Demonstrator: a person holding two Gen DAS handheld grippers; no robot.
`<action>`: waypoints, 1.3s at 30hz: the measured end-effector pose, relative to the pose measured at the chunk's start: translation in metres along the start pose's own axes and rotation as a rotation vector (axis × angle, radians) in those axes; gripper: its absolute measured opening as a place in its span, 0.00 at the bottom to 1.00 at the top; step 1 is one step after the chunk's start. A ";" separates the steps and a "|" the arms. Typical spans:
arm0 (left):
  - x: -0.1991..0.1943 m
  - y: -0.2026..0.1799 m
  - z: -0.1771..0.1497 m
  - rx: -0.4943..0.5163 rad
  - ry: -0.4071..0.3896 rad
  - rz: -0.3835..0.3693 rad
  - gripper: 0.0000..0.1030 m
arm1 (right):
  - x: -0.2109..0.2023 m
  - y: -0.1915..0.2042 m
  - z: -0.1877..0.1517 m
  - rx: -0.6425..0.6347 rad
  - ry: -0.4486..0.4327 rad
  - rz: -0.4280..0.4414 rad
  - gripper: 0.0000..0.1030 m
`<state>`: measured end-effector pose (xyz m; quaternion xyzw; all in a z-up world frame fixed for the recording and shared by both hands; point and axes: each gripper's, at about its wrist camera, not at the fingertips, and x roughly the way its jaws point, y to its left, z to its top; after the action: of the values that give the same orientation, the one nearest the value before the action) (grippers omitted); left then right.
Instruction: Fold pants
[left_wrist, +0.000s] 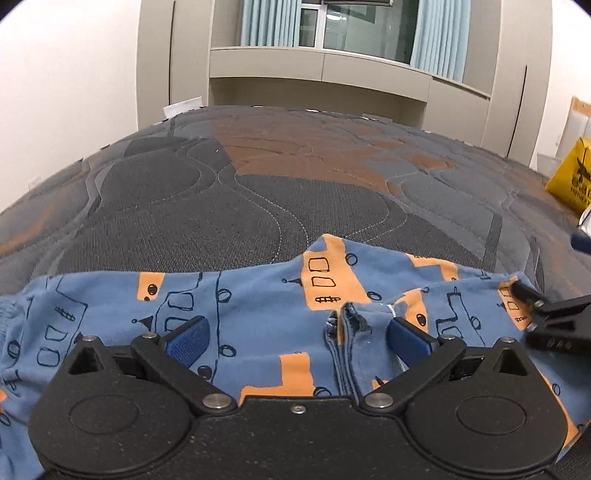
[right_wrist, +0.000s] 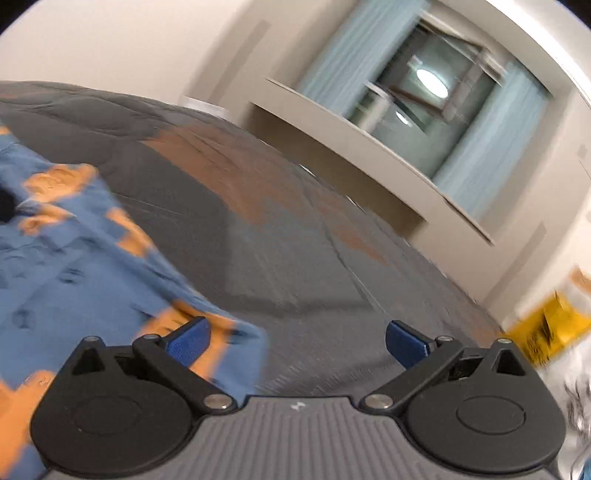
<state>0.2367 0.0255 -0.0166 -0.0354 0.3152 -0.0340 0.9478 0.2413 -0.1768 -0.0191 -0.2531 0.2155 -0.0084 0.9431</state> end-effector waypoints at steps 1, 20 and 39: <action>0.000 0.000 -0.001 -0.002 -0.003 -0.001 1.00 | 0.001 -0.007 0.000 0.037 0.010 -0.013 1.00; -0.066 -0.011 -0.048 0.080 -0.057 0.068 0.99 | -0.092 0.020 -0.047 -0.076 -0.070 -0.059 1.00; -0.134 0.139 -0.071 -0.377 -0.165 0.111 0.99 | -0.053 0.121 0.062 -0.075 -0.146 0.210 1.00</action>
<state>0.0926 0.1726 -0.0059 -0.1975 0.2385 0.0808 0.9474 0.2070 -0.0355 -0.0077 -0.2641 0.1717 0.1169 0.9419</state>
